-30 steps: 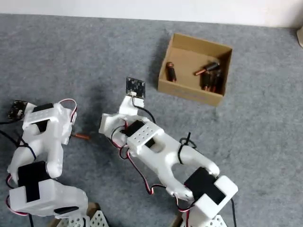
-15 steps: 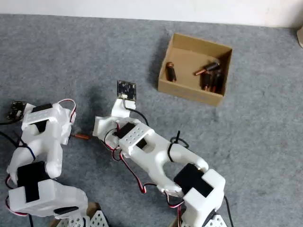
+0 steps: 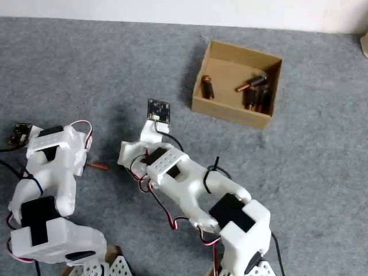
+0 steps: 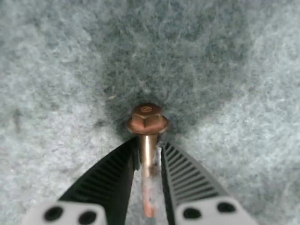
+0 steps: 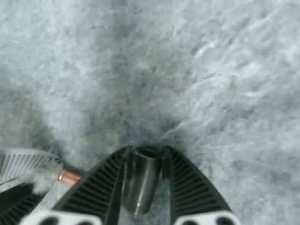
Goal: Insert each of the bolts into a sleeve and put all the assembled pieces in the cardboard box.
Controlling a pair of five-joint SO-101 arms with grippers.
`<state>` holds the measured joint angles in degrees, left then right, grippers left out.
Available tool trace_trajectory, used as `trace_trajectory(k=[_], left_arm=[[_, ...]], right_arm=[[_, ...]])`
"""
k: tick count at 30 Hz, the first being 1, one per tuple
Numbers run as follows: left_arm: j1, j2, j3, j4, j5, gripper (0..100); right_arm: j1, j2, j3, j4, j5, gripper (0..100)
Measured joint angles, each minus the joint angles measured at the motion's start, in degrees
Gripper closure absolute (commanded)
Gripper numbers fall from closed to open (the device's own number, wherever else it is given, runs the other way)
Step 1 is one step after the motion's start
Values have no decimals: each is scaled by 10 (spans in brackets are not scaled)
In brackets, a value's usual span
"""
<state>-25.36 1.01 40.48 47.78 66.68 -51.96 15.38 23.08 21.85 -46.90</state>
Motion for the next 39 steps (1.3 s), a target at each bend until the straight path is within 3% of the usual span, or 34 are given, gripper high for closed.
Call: trace_trajectory(k=[14, 24, 31, 35, 39], left_arm=[[0, 0, 0, 0, 0, 995], [0, 0, 0, 0, 0, 995], [-1, -4, -9, 26, -4, 995], [1, -25, -18, 98, -97, 995], [26, -76, -47, 133, -244, 995]], right_arm=[[1, 0, -2, 19, 0, 995], [55, -155, 25, 81, 105, 995], [68, -372, 127, 104, 278, 995], [79, -505, 204, 105, 393, 995], [106, -629, 295, 105, 481, 995]])
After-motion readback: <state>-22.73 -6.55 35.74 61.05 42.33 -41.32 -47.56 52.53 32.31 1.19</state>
